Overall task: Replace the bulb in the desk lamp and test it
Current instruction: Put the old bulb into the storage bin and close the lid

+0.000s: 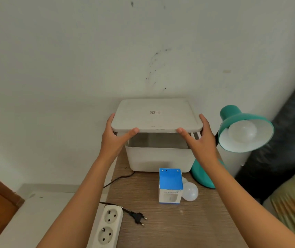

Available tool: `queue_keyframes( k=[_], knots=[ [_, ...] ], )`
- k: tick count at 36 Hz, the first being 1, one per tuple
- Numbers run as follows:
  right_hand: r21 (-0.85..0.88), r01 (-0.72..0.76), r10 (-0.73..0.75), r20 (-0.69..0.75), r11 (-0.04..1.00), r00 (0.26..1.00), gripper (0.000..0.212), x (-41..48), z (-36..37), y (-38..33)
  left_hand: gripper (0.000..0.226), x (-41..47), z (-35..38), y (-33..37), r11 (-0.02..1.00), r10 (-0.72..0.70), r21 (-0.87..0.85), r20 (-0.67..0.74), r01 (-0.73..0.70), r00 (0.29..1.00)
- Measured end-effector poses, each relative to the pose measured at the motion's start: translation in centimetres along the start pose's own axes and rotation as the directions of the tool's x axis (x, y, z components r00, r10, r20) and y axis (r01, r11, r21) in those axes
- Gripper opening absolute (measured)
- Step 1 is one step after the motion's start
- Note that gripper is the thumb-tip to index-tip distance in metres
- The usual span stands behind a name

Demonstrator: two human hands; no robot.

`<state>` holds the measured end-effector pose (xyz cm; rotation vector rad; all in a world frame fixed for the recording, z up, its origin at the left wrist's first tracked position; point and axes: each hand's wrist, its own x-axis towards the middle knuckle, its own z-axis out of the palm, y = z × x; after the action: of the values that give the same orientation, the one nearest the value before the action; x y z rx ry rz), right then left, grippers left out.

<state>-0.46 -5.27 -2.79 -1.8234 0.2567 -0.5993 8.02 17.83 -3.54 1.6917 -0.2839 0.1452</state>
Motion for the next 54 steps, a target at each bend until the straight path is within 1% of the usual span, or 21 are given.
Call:
queue_keyframes(
  k=[2,4,6,8,9,12,16,19,22,26,29,31,35,38,42,45,47,51,54],
  knots=[
    [-0.006,0.009,-0.009,-0.016,1.000,1.000,0.092,-1.1,0.1,-0.7,0.102,-0.9,-0.9,1.0,1.000,0.026,0.005,-0.001,-0.026,1.000],
    [-0.012,0.023,-0.023,-0.019,1.000,1.000,0.087,-2.7,0.0,-1.4,0.096,-2.5,-1.7,1.6,0.999,0.043,0.006,-0.003,-0.043,0.999],
    [-0.004,0.051,-0.051,-0.007,0.999,0.999,0.081,-4.7,-0.3,-2.1,0.087,-4.5,-2.6,2.2,0.999,0.047,0.006,-0.002,-0.047,0.999],
    [-0.023,0.067,-0.067,0.021,0.997,0.998,0.083,-6.8,-0.8,-2.4,0.074,-6.9,-3.2,2.7,0.998,0.056,0.010,-0.002,-0.056,0.998],
    [-0.039,0.068,-0.066,0.031,0.997,0.997,0.086,-7.9,-1.1,-2.4,0.074,-8.2,-3.5,2.8,0.998,0.055,0.011,-0.003,-0.055,0.998],
    [-0.060,0.056,-0.055,0.030,0.997,0.998,0.093,-11.5,-2.4,-2.2,0.081,-12.3,-4.0,2.8,0.998,0.055,0.024,-0.003,-0.055,0.998],
    [-0.094,0.054,-0.052,0.021,0.994,0.998,0.083,-17.1,-4.8,-1.5,0.075,-18.3,-3.7,2.2,0.997,0.058,0.056,0.017,-0.059,0.998],
    [-0.159,0.003,-0.001,0.011,0.987,1.000,0.095,-21.5,-6.9,0.1,0.086,-22.7,-3.0,0.8,0.996,0.010,0.082,0.051,-0.014,0.999],
    [-0.210,-0.032,0.037,0.018,0.977,0.999,0.091,-25.7,-9.0,1.8,0.093,-26.9,-1.9,-0.6,0.994,-0.041,0.105,0.095,0.031,0.995],
    [-0.272,-0.093,0.108,0.042,0.958,0.993,0.085,-29.8,-11.2,3.8,0.078,-31.6,-0.1,-2.1,0.983,-0.104,0.166,0.135,0.081,0.985],
    [-0.306,-0.135,0.174,0.103,0.942,0.979,0.079,-31.6,-12.3,4.9,0.082,-33.9,0.8,-3.3,0.965,-0.175,0.227,0.181,0.132,0.968],
    [-0.350,-0.162,0.220,0.131,0.923,0.967,0.078,-32.3,-12.8,5.9,0.079,-34.9,1.3,-3.9,0.955,-0.219,0.246,0.193,0.168,0.956],
    [-0.452,-0.220,0.327,0.171,0.864,0.930,0.089,-32.9,-13.1,7.4,0.083,-35.9,2.0,-5.3,0.933,-0.246,0.318,0.229,0.167,0.942],
    [-0.486,-0.197,0.334,0.213,0.851,0.918,0.080,-32.6,-13.4,8.3,0.083,-35.9,2.1,-5.9,0.894,-0.248,0.434,0.268,0.113,0.931],
    [-0.582,-0.149,0.319,0.201,0.800,0.926,0.080,-31.6,-13.3,9.8,0.095,-35.5,2.0,-6.9,0.809,-0.281,0.586,0.302,0.056,0.911],
    [-0.658,-0.104,0.314,0.209,0.746,0.926,0.079,-31.0,-12.7,10.3,0.099,-34.7,2.1,-7.0,0.783,-0.290,0.621,0.300,0.045,0.909],
    [-0.710,-0.064,0.315,0.227,0.701,0.921,0.081,-30.6,-12.3,10.7,0.105,-34.3,2.4,-7.1,0.756,-0.319,0.652,0.289,0.058,0.903],
    [-0.751,-0.015,0.315,0.258,0.660,0.913,0.083,-30.1,-11.5,11.4,0.107,-33.9,3.1,-7.3,0.665,-0.329,0.747,0.287,0.004,0.900],
    [-0.775,-0.008,0.314,0.246,0.632,0.917,0.085,-29.9,-11.4,11.8,0.107,-33.9,3.7,-7.4,0.622,-0.319,0.782,0.273,-0.017,0.907]
  ],
)
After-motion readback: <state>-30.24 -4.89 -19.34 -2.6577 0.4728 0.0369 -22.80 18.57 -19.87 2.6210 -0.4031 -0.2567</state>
